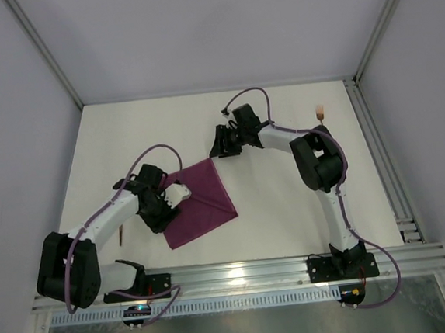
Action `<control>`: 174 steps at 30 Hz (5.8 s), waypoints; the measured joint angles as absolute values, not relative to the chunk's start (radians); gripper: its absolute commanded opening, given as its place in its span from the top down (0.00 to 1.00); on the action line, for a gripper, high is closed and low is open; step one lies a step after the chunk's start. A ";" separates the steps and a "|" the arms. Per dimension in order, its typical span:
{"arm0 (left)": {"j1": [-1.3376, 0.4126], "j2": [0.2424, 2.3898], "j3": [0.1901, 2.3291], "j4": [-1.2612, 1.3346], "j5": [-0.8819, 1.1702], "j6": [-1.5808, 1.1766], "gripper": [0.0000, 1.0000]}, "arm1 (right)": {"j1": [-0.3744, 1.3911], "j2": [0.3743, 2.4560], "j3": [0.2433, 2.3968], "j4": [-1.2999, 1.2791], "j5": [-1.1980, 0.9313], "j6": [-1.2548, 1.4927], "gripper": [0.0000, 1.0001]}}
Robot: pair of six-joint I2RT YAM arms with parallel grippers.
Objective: Fold the napkin into a case and place the utensils inside
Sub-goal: Move the upper triangle-folded napkin to the center of the board, then pick up the upper triangle-folded napkin from the center of the board.
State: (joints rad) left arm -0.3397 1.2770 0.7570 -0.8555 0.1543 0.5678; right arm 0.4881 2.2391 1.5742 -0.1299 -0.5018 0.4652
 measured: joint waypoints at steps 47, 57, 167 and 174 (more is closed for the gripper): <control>-0.788 1.341 0.949 -0.835 0.403 0.799 0.24 | 0.635 1.561 0.458 0.433 -0.076 1.026 0.96; -1.102 1.311 0.713 -0.692 0.299 0.803 0.24 | 0.669 1.535 0.443 0.422 -0.002 1.045 0.96; -0.983 1.264 0.956 -0.713 0.212 0.574 1.00 | 0.965 1.596 0.131 1.186 -0.244 -0.518 0.31; -0.974 1.270 0.972 -0.736 0.231 0.559 1.00 | 0.965 1.686 0.143 1.274 -0.201 -0.509 0.31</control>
